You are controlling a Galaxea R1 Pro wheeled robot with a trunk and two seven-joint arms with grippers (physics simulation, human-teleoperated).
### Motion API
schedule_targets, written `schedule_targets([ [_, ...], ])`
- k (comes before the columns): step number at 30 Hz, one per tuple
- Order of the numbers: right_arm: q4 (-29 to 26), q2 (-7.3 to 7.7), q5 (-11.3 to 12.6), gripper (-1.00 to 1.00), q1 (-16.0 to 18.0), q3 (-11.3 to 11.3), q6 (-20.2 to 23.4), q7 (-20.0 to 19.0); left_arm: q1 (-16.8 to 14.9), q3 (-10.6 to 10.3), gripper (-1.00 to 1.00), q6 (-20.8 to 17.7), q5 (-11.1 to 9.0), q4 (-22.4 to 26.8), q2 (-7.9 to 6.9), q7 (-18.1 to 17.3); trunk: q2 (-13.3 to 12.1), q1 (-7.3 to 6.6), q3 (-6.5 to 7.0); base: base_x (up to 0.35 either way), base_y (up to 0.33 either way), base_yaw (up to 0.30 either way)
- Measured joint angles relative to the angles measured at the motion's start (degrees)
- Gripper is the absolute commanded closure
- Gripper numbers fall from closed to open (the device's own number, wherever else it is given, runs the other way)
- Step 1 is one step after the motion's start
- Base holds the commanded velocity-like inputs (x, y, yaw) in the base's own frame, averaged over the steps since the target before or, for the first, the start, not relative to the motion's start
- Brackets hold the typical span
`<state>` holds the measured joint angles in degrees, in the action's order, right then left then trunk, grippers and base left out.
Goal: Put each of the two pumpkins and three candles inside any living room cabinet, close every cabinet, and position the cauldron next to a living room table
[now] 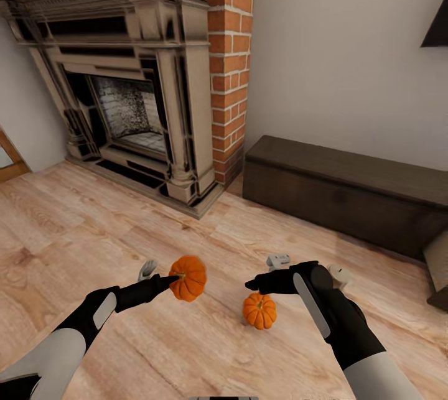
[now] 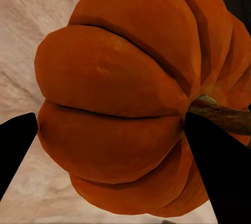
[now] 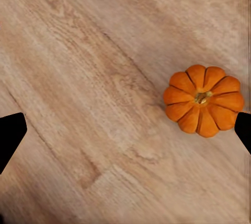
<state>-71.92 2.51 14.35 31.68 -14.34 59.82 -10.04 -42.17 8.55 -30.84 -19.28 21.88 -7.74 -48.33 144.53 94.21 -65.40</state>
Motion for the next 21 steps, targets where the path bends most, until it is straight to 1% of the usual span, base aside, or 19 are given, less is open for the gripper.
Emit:
schedule_targets([
  [21, 0.03, 0.0, 0.0, -1.0, 0.0, -0.08, 0.0, 0.04, 0.0, 0.0, 1.0, 0.0, 0.0, 0.0, 0.0, 0.0, 0.0, 0.0, 1.72, 0.0, 0.0, -0.185],
])
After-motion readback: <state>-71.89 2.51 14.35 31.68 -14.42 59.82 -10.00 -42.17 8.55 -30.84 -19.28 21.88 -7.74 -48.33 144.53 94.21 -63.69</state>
